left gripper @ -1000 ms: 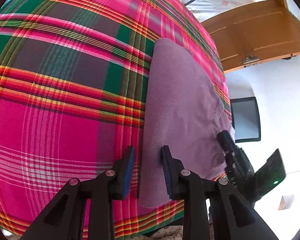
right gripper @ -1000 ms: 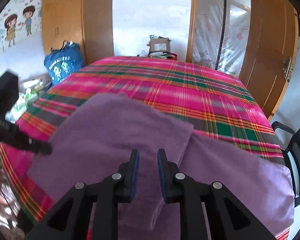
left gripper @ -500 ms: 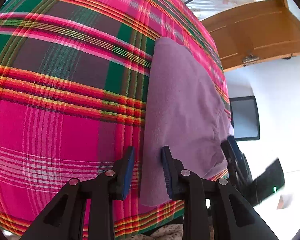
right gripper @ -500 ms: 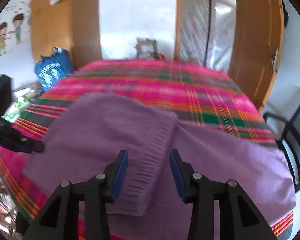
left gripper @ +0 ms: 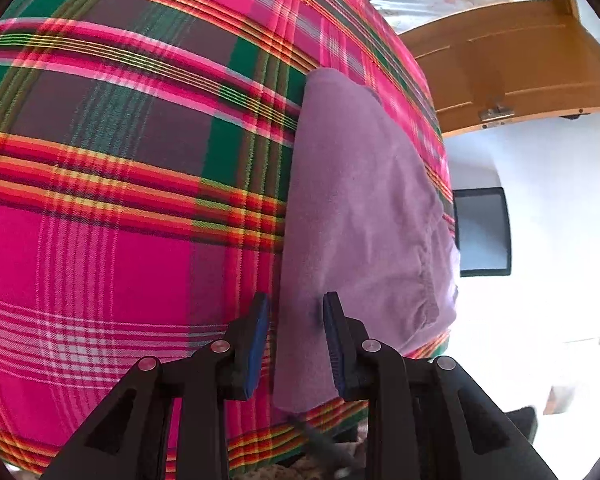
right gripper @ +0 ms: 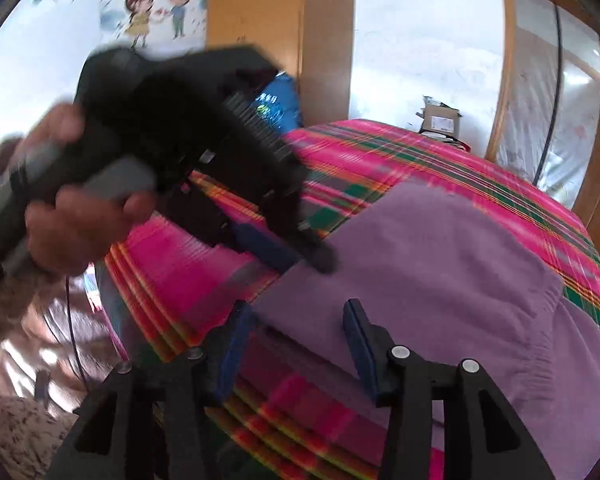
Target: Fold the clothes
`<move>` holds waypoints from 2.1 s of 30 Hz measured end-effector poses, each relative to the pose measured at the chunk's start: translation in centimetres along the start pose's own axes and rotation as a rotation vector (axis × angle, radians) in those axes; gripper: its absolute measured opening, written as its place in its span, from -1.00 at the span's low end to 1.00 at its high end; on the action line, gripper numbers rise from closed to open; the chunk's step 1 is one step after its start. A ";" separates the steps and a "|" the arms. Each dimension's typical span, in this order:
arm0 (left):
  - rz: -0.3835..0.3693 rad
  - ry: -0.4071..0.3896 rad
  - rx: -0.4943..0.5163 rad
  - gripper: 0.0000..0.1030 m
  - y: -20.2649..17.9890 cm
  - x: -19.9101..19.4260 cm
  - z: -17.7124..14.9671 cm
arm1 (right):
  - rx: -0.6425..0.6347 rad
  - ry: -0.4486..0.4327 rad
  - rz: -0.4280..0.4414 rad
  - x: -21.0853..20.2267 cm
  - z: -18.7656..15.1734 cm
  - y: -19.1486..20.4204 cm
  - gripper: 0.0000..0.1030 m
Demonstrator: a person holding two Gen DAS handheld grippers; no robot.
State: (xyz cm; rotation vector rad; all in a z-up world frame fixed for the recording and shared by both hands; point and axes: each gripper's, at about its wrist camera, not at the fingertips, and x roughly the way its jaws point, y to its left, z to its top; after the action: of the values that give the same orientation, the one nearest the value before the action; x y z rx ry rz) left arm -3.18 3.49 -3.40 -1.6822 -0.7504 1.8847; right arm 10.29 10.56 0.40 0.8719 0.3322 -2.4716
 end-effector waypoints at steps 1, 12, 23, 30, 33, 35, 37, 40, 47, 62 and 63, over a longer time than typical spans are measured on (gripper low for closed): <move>-0.006 0.000 0.001 -0.45 -0.1 0.0 0.1 | -0.016 0.000 0.009 0.2 0.0 0.6 0.01; -0.050 0.018 0.000 -0.45 -0.9 0.0 0.3 | -0.077 0.039 -0.124 1.9 -0.1 2.9 0.09; -0.036 0.003 -0.006 -0.45 -0.4 -0.4 0.4 | 0.027 0.061 -0.164 1.9 -0.5 1.9 -0.10; -0.036 -0.037 -0.057 -0.45 1.1 -1.0 1.8 | 0.038 0.034 -0.150 0.5 -0.6 1.7 -0.63; -0.050 -0.037 -0.064 -0.45 1.3 -0.8 2.4 | 0.072 0.035 -0.131 0.1 -0.5 1.2 -0.70; -0.068 -0.035 -0.048 -0.45 0.9 -0.5 2.9 | 0.098 0.031 -0.109 -0.1 0.0 0.8 -0.71; -0.085 -0.022 -0.045 -0.45 0.6 0.1 3.5 | 0.129 0.020 -0.082 -0.6 0.1 0.0 -0.71; -0.116 -0.017 -0.049 -0.45 0.2 1.0 4.4 | 0.168 0.001 -0.051 -1.4 0.3 -0.8 -0.71; -0.195 0.029 -0.090 -0.03 -0.6 3.2 6.6 | 0.181 -0.023 -0.024 -1.8 1.3 -0.8 -0.72; -0.162 -0.011 -0.052 -0.77 -0.6 3.2 7.4 | 0.194 -0.016 0.002 -0.7 2.2 -1.6 -0.72; -0.170 -0.016 -0.056 -0.77 -0.3 3.1 7.5 | 0.191 -0.011 0.003 -0.6 2.3 -1.4 -0.72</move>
State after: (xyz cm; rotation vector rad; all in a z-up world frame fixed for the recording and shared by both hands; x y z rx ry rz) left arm -10.94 5.27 -4.76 -1.5851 -0.9302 1.7767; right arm 8.81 11.07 2.66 0.9331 0.0914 -2.5353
